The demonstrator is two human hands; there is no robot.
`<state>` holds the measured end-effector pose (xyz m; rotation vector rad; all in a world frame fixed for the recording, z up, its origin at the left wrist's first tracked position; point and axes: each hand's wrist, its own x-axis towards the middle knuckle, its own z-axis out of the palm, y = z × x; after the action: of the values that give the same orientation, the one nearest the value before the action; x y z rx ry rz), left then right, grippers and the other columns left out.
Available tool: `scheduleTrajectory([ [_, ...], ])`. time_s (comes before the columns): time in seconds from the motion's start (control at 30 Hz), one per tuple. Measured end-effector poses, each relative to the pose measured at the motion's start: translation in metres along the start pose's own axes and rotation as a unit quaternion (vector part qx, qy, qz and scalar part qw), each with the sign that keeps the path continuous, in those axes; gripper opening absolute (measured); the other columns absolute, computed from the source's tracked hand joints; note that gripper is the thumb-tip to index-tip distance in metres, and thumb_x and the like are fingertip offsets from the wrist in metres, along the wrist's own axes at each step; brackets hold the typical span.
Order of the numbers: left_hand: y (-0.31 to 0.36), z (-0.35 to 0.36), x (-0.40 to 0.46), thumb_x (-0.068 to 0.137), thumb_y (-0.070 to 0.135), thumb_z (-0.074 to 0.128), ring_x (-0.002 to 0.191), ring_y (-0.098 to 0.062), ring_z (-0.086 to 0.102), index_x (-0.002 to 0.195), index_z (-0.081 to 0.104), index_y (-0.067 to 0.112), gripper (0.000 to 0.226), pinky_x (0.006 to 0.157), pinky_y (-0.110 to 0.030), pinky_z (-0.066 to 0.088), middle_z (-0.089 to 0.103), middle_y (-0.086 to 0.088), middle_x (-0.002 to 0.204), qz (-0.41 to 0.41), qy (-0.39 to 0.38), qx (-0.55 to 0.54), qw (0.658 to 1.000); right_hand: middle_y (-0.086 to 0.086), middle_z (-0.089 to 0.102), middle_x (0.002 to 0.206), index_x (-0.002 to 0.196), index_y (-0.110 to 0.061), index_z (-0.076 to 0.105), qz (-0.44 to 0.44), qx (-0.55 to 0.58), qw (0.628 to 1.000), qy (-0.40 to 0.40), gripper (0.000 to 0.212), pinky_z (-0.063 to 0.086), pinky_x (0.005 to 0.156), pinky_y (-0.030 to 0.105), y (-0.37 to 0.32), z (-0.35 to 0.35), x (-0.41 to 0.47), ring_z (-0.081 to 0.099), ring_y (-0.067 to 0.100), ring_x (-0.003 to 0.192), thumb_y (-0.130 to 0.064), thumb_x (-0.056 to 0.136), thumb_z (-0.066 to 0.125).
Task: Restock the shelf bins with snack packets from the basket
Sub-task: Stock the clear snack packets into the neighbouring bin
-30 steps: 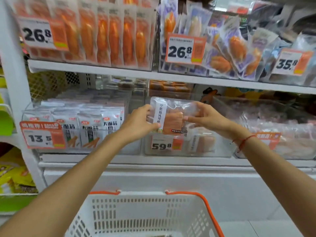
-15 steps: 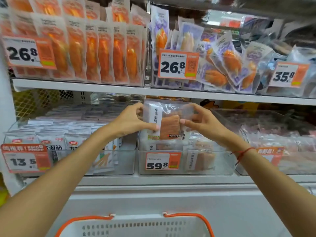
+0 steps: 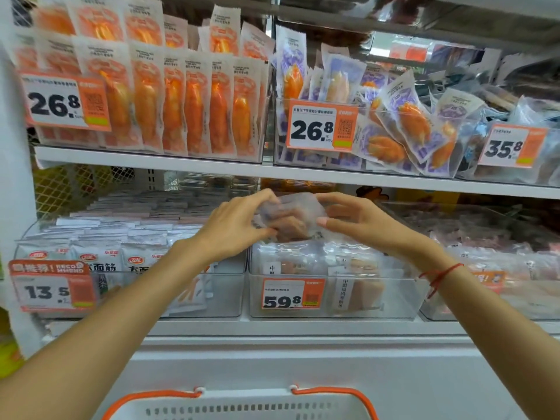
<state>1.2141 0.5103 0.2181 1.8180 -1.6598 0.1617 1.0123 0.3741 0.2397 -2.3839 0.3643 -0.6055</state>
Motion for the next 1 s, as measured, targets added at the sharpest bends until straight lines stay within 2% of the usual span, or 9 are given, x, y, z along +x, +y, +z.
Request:
scheduleTrajectory([
  [0.17, -0.011, 0.001, -0.007, 0.079, 0.040, 0.071, 0.097, -0.020, 0.062, 0.101, 0.048, 0.041, 0.032, 0.087, -0.049, 0.049, 0.065, 0.014, 0.105, -0.013, 0.038, -0.122, 0.992, -0.005, 0.066, 0.107, 0.115, -0.019, 0.066, 0.102, -0.231, 0.966, -0.053, 0.033, 0.046, 0.077, 0.016, 0.027, 0.006, 0.012, 0.060, 0.013, 0.093, -0.022, 0.083, 0.072],
  [0.4, -0.006, 0.002, -0.013, 0.085, 0.015, 0.069, 0.103, -0.006, 0.061, 0.114, 0.056, 0.019, 0.032, 0.097, -0.040, 0.046, 0.066, 0.011, 0.107, 0.023, -0.034, -0.260, 0.965, -0.008, 0.073, 0.090, 0.084, -0.025, 0.076, 0.138, -0.224, 0.961, -0.085, 0.009, 0.054, 0.085, 0.033, 0.043, 0.031, 0.026, 0.064, 0.009, 0.085, -0.026, 0.075, 0.079],
  [0.53, -0.006, 0.005, -0.013, 0.090, 0.018, 0.063, 0.106, -0.009, 0.059, 0.118, 0.052, 0.020, 0.030, 0.098, -0.041, 0.045, 0.064, 0.010, 0.112, 0.012, -0.087, -0.256, 0.963, -0.002, 0.075, 0.086, 0.080, -0.020, 0.077, 0.130, -0.168, 0.977, -0.002, 0.007, 0.052, 0.074, 0.016, 0.052, 0.039, 0.020, 0.061, 0.000, 0.069, -0.022, 0.073, 0.080],
  [0.6, -0.010, 0.009, -0.012, 0.090, 0.026, 0.063, 0.106, -0.009, 0.056, 0.113, 0.053, 0.021, 0.025, 0.104, -0.039, 0.039, 0.064, 0.005, 0.113, 0.017, -0.111, -0.210, 0.971, 0.000, 0.070, 0.078, 0.080, -0.014, 0.072, 0.136, -0.164, 0.976, 0.038, 0.014, 0.050, 0.067, 0.019, 0.050, 0.040, 0.014, 0.058, 0.006, 0.067, -0.023, 0.073, 0.081],
  [0.7, -0.009, 0.011, -0.012, 0.093, 0.038, 0.055, 0.107, -0.009, 0.044, 0.113, 0.050, 0.021, 0.026, 0.110, -0.016, 0.002, 0.066, -0.008, 0.104, 0.013, -0.126, -0.030, 0.992, -0.006, 0.043, 0.055, 0.059, -0.012, 0.055, 0.149, -0.192, 0.969, 0.054, 0.030, 0.045, 0.065, 0.038, 0.053, 0.039, 0.013, 0.040, 0.014, 0.060, -0.020, 0.078, 0.076],
  [0.77, -0.007, 0.013, -0.011, 0.094, 0.039, 0.052, 0.109, -0.015, 0.051, 0.119, 0.048, 0.017, 0.033, 0.115, -0.022, -0.004, 0.058, 0.005, 0.073, 0.025, -0.130, 0.069, 0.989, -0.011, 0.034, 0.034, 0.032, -0.016, 0.051, 0.149, -0.181, 0.971, 0.051, 0.053, 0.035, 0.046, 0.023, 0.058, 0.040, 0.015, 0.031, 0.008, 0.044, -0.018, 0.079, 0.075],
  [0.83, -0.006, 0.013, -0.007, 0.094, 0.041, 0.052, 0.108, -0.014, 0.053, 0.116, 0.048, 0.017, 0.032, 0.118, -0.030, -0.001, 0.046, 0.016, 0.070, 0.032, -0.133, 0.124, 0.983, -0.016, 0.039, 0.028, 0.025, -0.029, 0.051, 0.151, -0.151, 0.976, 0.034, 0.060, 0.030, 0.041, 0.012, 0.061, 0.040, 0.017, 0.039, 0.007, 0.036, -0.018, 0.078, 0.076],
  [0.9, -0.007, 0.010, -0.002, 0.092, 0.043, 0.053, 0.102, -0.012, 0.053, 0.104, 0.046, 0.024, 0.024, 0.119, -0.037, 0.003, 0.050, 0.014, 0.078, 0.044, -0.146, 0.153, 0.976, -0.020, 0.053, 0.040, 0.039, -0.034, 0.061, 0.162, -0.112, 0.980, -0.016, 0.048, 0.040, 0.052, 0.014, 0.057, 0.032, 0.016, 0.048, -0.002, 0.042, -0.012, 0.081, 0.073],
  [1.0, -0.009, 0.005, 0.005, 0.093, 0.043, 0.053, 0.101, -0.012, 0.052, 0.105, 0.046, 0.024, 0.024, 0.118, -0.035, 0.002, 0.051, 0.014, 0.078, 0.043, -0.173, 0.185, 0.966, -0.004, 0.072, 0.092, 0.098, -0.017, 0.073, 0.181, -0.058, 0.975, -0.119, 0.018, 0.052, 0.083, 0.021, 0.049, 0.011, 0.014, 0.064, 0.005, 0.082, -0.006, 0.087, 0.064],
])
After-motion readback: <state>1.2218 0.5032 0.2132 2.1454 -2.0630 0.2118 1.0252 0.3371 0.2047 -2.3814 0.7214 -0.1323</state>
